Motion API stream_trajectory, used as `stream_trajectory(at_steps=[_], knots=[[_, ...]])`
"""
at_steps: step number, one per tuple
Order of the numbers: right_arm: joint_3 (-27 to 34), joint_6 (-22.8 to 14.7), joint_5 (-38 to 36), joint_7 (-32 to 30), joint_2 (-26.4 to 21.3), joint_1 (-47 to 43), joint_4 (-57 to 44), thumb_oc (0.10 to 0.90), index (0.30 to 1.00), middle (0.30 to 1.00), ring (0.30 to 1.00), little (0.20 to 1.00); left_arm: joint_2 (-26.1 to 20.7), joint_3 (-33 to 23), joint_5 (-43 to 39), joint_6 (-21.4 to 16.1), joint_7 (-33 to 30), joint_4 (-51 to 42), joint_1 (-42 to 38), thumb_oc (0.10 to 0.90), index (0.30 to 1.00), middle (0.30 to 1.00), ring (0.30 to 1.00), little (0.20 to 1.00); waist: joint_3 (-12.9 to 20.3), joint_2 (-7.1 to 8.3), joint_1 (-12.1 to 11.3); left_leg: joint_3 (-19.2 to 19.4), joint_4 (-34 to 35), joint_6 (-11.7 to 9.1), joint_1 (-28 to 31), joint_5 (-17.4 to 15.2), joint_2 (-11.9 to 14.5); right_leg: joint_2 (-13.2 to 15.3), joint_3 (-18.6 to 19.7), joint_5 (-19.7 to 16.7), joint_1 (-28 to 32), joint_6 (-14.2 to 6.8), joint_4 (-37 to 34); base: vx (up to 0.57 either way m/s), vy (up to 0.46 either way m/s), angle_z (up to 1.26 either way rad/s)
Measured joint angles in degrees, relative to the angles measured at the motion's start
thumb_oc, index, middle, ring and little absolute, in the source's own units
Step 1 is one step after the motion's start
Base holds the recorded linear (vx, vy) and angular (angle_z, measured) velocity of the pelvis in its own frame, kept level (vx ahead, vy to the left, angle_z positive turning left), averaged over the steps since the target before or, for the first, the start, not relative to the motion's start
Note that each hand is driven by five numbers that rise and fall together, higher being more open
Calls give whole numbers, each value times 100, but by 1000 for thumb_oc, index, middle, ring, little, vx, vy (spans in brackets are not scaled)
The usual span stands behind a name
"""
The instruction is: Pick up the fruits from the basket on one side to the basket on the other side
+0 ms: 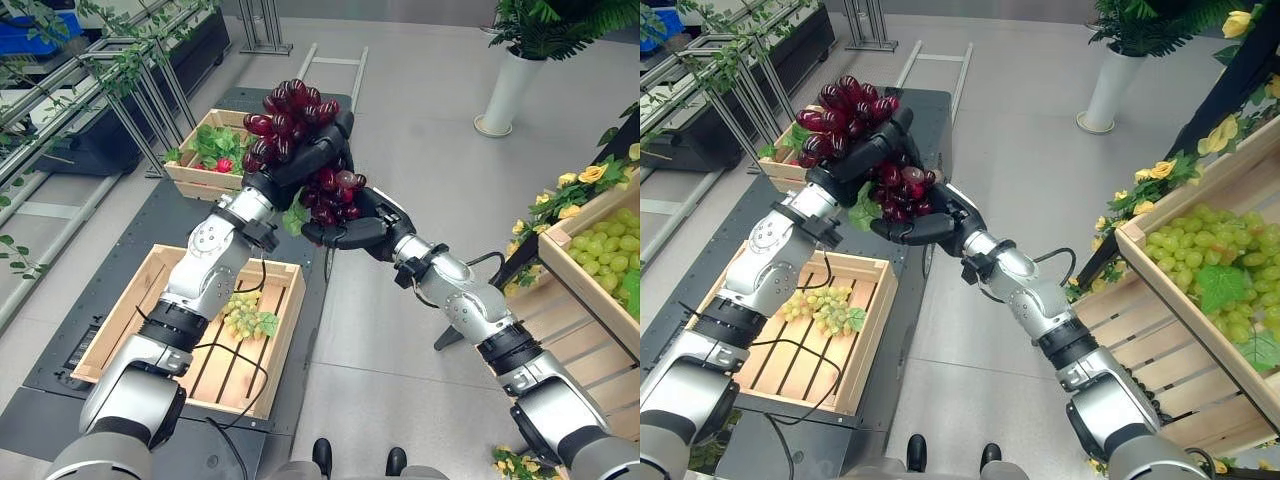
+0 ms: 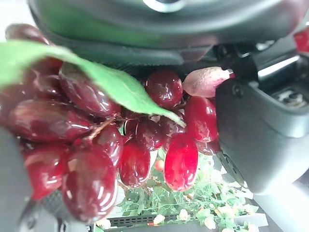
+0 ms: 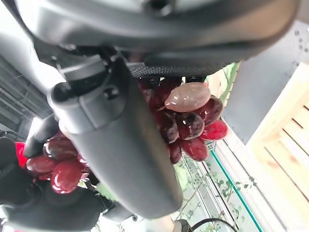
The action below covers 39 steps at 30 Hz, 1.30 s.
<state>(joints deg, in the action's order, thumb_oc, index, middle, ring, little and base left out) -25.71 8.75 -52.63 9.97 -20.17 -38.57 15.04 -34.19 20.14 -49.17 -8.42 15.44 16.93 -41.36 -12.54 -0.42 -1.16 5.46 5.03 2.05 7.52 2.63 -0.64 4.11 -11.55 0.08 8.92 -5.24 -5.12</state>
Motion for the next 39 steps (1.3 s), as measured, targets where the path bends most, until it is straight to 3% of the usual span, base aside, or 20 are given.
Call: stream_trajectory(at_steps=[12, 21, 22, 23, 39], knots=[[-183, 98, -211, -302, 42, -19, 44, 800, 900, 900, 900, 900, -135, 558, 986, -2, -105, 262, -512, 400, 300, 300, 300, 300, 1, 0, -28, -10, 0, -2, 10, 5, 0, -6, 0, 0, 15, 1, 0, 0, 0, 0], [-197, 93, -475, -451, 14, -19, 44, 800, 900, 900, 900, 900, -257, 666, 1545, -84, 30, 423, -696, 400, 300, 300, 300, 300, 2, -3, 6, -8, 0, -2, 9, 5, 4, -6, 8, 2, 10, 4, 0, 0, 0, 0], [-200, 91, -550, -498, 14, -19, 44, 769, 853, 853, 853, 853, -256, 674, 1551, -90, 29, 460, -696, 400, 300, 300, 300, 300, 6, -9, 7, -8, 0, -2, 8, 5, 4, -5, 8, 2, 10, 4, 0, 0, 0, 0], [-204, 87, -637, -558, 20, -19, 45, 400, 300, 300, 300, 300, -256, 676, 1573, -125, 29, 504, -696, 400, 300, 300, 300, 300, 8, -13, 7, -8, 0, -2, 8, 5, 4, -6, 8, 2, 9, 4, 0, 0, 0, 0], [-224, -36, -635, -883, 179, -19, 45, 400, 300, 300, 300, 300, -199, 700, 1572, -269, 2, 702, -750, 400, 300, 300, 300, 300, 39, -66, 17, -6, 0, -2, 10, 5, 4, -9, 13, 2, 9, 4, 0, 0, 0, 0]])
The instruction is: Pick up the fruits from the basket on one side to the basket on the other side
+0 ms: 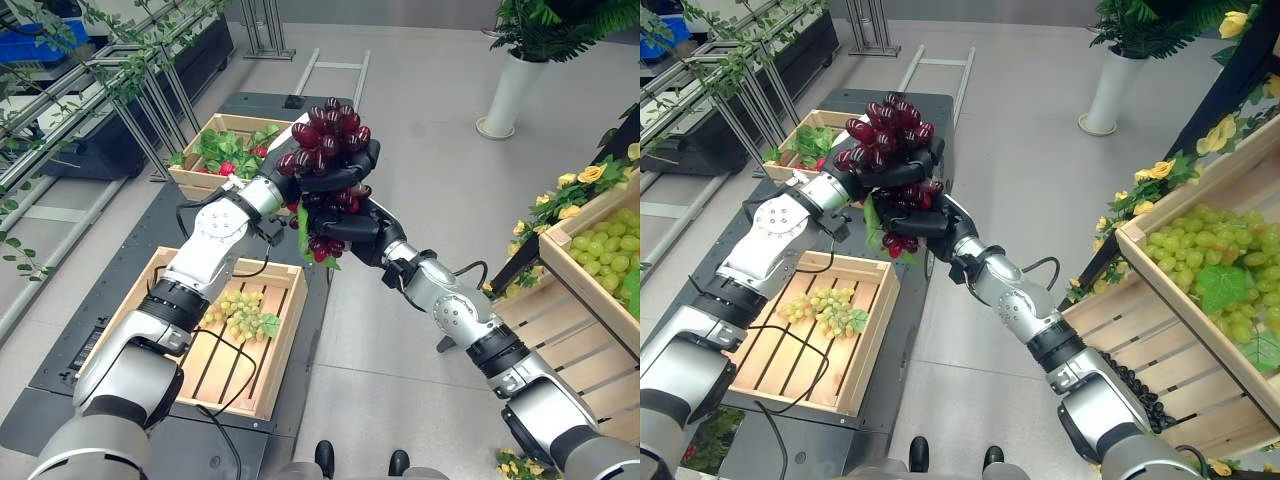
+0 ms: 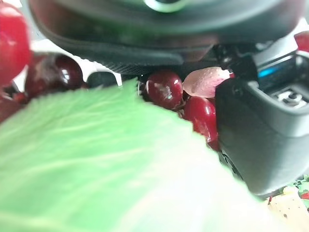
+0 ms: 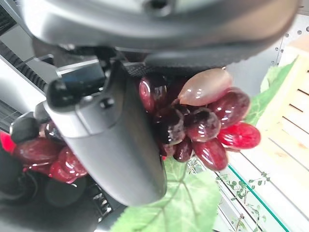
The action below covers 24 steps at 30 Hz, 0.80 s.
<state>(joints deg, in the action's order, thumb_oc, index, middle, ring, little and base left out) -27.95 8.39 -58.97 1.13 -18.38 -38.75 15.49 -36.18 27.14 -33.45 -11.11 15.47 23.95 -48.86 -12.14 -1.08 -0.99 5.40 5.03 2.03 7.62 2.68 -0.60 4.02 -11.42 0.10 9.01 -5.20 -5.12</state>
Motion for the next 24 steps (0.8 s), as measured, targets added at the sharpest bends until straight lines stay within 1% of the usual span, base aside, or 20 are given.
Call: stream_trajectory(at_steps=[2, 3, 4, 5, 8, 10, 17, 20, 24], knots=[[0, 0, -2, -2, 1, 0, 1, 400, 300, 300, 300, 300, 6, 0, -5, -2, 15, 2, -6, 400, 300, 300, 300, 300, 0, 0, 0, 1, 0, 0, 1, 0, 0, -1, 1, 0, 1, 0, 0, 0, 0, 0], [0, 0, -2, -12, 1, 0, 2, 400, 300, 300, 300, 300, 13, 0, -10, -7, 27, 2, -7, 508, 462, 462, 462, 462, 0, 0, 0, 1, 0, 0, 1, 0, 0, -1, 1, 0, 1, 0, 0, 0, 0, 0], [0, 0, -2, -15, 1, 0, 2, 400, 300, 300, 300, 300, 21, 0, -10, -8, 29, 2, -7, 508, 462, 462, 462, 462, 0, 0, 0, 1, 0, 0, 1, 0, 0, -1, 1, 0, 1, 0, 0, 0, 0, 0], [1, -1, -5, -18, 0, 0, 7, 400, 300, 300, 300, 300, 40, 0, -11, -8, 29, 7, -6, 800, 900, 900, 900, 900, 0, 0, -3, 1, 0, 0, 1, 0, 0, -1, 1, 0, 1, 0, 0, 0, 0, 0], [5, -13, -5, -38, -30, 0, 14, 400, 300, 300, 300, 300, 44, 0, -13, -8, 29, 48, -6, 800, 900, 900, 900, 900, 0, 0, -3, 1, 0, 0, 1, 0, 0, -2, 1, 0, 1, 0, 0, 0, 0, 0], [7, -98, -5, -57, -96, 0, 17, 400, 300, 300, 300, 300, 43, 0, -22, -8, 3, 101, -6, 800, 900, 900, 900, 900, 0, 0, -4, 1, 0, 0, 2, 0, 0, -4, 2, 0, 1, 0, 0, 0, 0, 0], [115, -206, -2, -66, -200, 0, 172, 400, 300, 300, 300, 300, 50, -100, -124, -13, -285, 426, 0, 800, 900, 900, 900, 900, 0, 0, -2, 33, 1, 0, 17, 0, 3, -14, 27, -1, 3, 1, 0, 0, 0, 0], [254, -232, 1, -66, -190, 23, 356, 400, 300, 300, 300, 300, 80, -323, -121, -110, -460, 508, 203, 800, 900, 900, 900, 900, 0, 0, 14, 72, 2, 0, 22, 0, 9, -19, 48, -4, -5, 6, 0, -1, -1, -3], [553, -272, 2, -65, -234, 154, 480, 400, 300, 300, 300, 300, 83, -642, -121, -126, -555, 705, 575, 800, 900, 900, 900, 900, 1, 1, 18, 130, 4, 0, 35, -1, 22, -24, 124, -15, -21, 17, 0, -1, -1, -8]])
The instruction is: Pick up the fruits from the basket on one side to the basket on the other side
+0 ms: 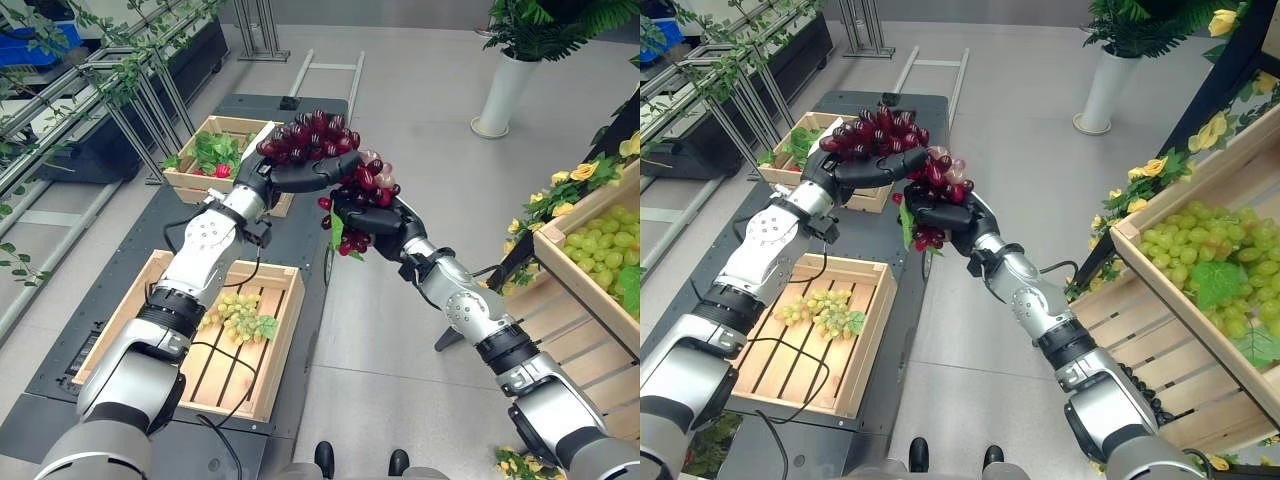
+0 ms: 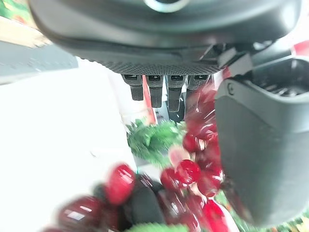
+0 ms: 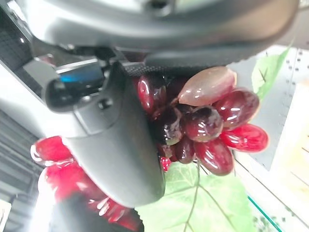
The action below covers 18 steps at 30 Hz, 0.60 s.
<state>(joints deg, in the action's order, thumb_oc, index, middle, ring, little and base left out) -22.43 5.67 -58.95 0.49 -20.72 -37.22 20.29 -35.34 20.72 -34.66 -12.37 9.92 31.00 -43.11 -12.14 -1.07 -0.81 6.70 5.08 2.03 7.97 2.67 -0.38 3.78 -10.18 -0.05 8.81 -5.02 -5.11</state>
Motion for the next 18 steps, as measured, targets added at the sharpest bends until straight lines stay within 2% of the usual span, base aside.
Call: stream_trajectory(at_steps=[6, 16, 18], knots=[[592, -138, -2, 19, -132, 523, 311, 400, 300, 300, 300, 300, -27, -434, 8, -6, -65, 355, 535, 800, 900, 900, 900, 900, 2, 4, -2, 33, 2, -1, 2, -1, 17, -27, 33, -20, -15, 10, 0, -1, 0, -2], [1101, -249, 3, 50, -344, 1245, 934, 400, 300, 300, 300, 300, -68, -734, 1, -6, 191, 600, 1102, 800, 900, 900, 900, 900, 18, 33, 18, 161, 5, 0, 41, -3, 31, -42, 172, -60, -36, 11, 0, 6, -4, -6], [1101, -301, 11, 88, -343, 1356, 956, 400, 300, 300, 300, 300, -68, -858, -4, -7, 207, 602, 1268, 800, 900, 900, 900, 900, 35, 62, 112, 166, 6, -1, 43, -4, 32, -44, 179, -64, -37, 9, 0, 5, -2, -5]])
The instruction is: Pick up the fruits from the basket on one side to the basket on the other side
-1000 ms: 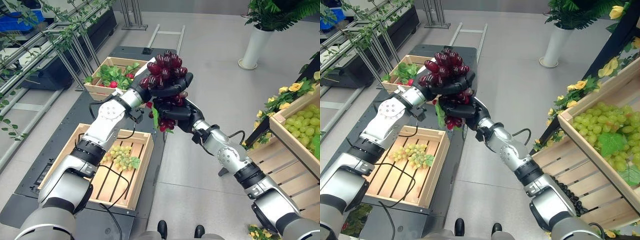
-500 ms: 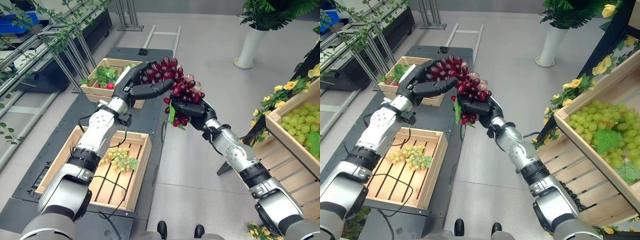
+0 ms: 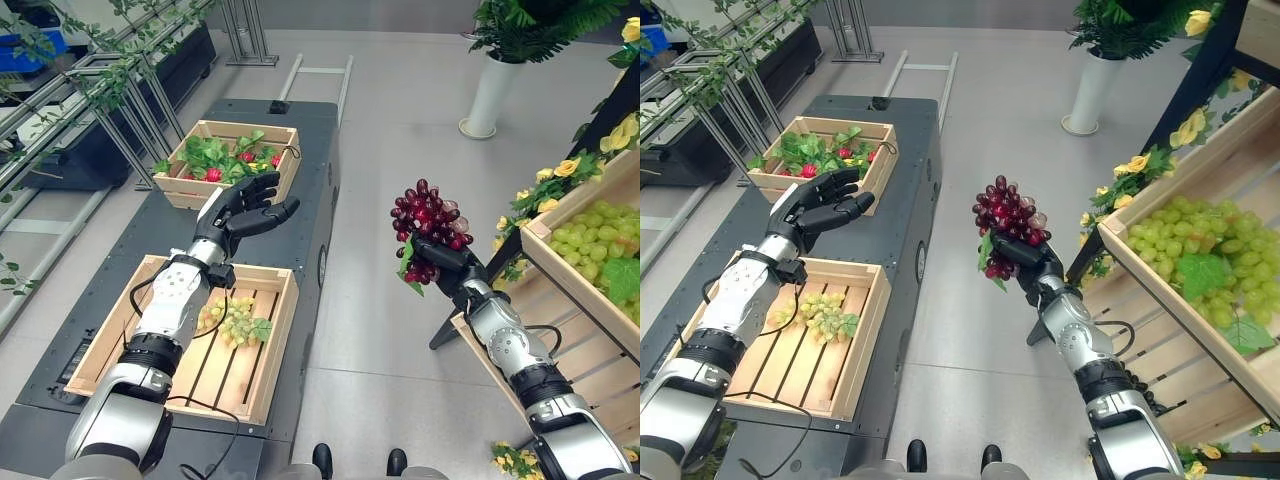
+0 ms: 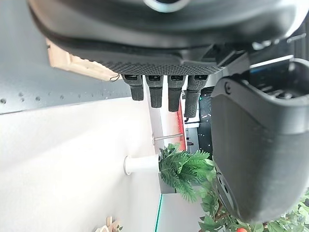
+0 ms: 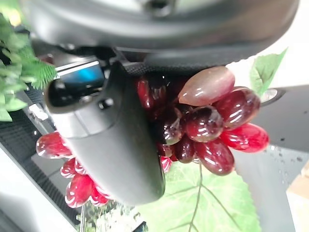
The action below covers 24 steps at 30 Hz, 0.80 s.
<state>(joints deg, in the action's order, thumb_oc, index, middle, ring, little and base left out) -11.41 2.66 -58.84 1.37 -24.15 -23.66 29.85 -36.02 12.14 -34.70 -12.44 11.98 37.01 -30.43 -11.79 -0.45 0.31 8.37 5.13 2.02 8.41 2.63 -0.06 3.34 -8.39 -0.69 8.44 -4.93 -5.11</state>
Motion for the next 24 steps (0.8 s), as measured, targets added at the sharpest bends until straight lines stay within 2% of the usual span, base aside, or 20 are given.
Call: stream_trajectory(at_steps=[3, 7, 13, 16, 24], knots=[[18, -122, 50, 105, 5, 137, 266, 400, 300, 300, 300, 300, 7, -125, -93, -14, 23, 17, 257, 800, 900, 900, 900, 900, 51, 86, 76, 19, 1, -2, 6, -1, 6, -7, 23, -2, -5, 1, 0, 7, -2, -4], [249, -161, 516, 174, 2, 688, 484, 400, 300, 300, 300, 300, 15, -290, -115, -55, -8, 18, 835, 800, 900, 900, 900, 900, 105, 168, 124, 122, 1, -6, 32, -8, 8, -11, 102, -18, -31, -2, -1, 10, 3, -11], [441, -181, 1137, 311, 1, 1403, 1299, 400, 300, 300, 300, 300, 132, -466, -113, -66, -256, 350, 1596, 800, 900, 900, 900, 900, 123, 183, 116, 275, 2, -3, 48, -23, 22, -21, 243, -89, -89, -2, -3, 22, 2, -16], [543, -181, 1151, 450, -3, 1741, 1586, 400, 300, 300, 300, 300, 217, -671, -110, -67, -375, 379, 1952, 800, 900, 900, 900, 900, 126, 187, 127, 317, 6, -2, 79, -32, 31, -31, 322, -102, -96, 0, -5, 32, 7, -13], [869, -197, 1381, 533, -8, 1945, 2035, 400, 300, 300, 300, 300, 416, -859, -130, -94, -650, 414, 2103, 800, 900, 900, 900, 900, 130, 205, 127, 478, -4, -18, -29, -44, 48, -48, 455, -188, -300, 7, 35, -49, 8, -11]])
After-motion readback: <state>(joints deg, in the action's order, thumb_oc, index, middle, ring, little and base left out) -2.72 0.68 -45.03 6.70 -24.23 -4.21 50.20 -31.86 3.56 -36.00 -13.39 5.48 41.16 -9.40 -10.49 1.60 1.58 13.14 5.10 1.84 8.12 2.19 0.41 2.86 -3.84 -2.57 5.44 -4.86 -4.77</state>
